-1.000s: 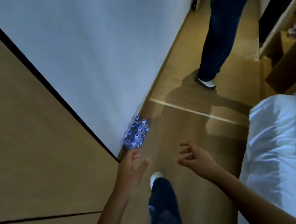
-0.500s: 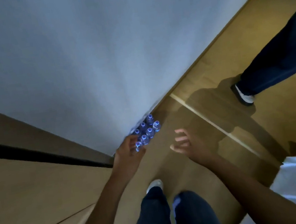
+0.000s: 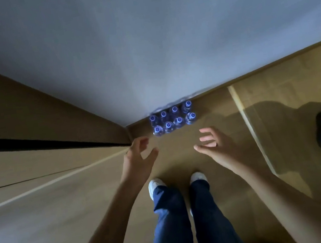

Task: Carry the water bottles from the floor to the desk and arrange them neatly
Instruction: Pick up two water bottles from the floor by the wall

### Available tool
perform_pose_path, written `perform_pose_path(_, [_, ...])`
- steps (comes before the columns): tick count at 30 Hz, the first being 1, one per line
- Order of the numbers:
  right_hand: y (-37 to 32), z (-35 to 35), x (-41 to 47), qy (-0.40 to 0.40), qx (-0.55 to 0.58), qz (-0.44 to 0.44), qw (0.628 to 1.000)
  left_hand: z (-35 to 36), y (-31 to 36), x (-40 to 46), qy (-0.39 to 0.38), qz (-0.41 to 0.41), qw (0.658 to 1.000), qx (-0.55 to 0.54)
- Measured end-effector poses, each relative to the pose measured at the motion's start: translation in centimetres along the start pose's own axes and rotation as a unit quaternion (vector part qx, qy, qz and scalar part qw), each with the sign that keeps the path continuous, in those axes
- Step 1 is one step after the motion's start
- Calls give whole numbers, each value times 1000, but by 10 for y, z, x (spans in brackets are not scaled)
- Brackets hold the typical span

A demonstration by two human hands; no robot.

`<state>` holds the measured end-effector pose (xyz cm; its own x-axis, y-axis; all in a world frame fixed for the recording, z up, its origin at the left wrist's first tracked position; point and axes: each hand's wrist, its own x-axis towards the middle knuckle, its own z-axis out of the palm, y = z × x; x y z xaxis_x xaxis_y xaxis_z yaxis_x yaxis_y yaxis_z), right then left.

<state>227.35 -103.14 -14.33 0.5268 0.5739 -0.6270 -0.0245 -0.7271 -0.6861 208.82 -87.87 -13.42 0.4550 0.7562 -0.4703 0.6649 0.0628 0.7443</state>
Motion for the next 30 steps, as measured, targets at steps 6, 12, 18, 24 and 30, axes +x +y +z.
perform_pose_path(6, [62, 41, 89, -37, -52, 12, 998, 59, -84, 61, -7, -26, 1000, 13])
perform_pose_path(12, [131, 100, 180, -54, -64, -4, 996, 105, -187, 137, -5, -32, 999, 36])
perform_pose_path(18, [207, 156, 260, -41, -56, -27, 997, 158, -284, 202, -3, -16, 998, 63])
perform_pose_path(24, [259, 195, 337, 12, -53, -128, 990, 202, -340, 266, 60, 77, 993, 69])
perform_pose_path(30, [283, 218, 395, 43, -144, -261, 953, 242, -367, 321, 40, 132, 990, 36])
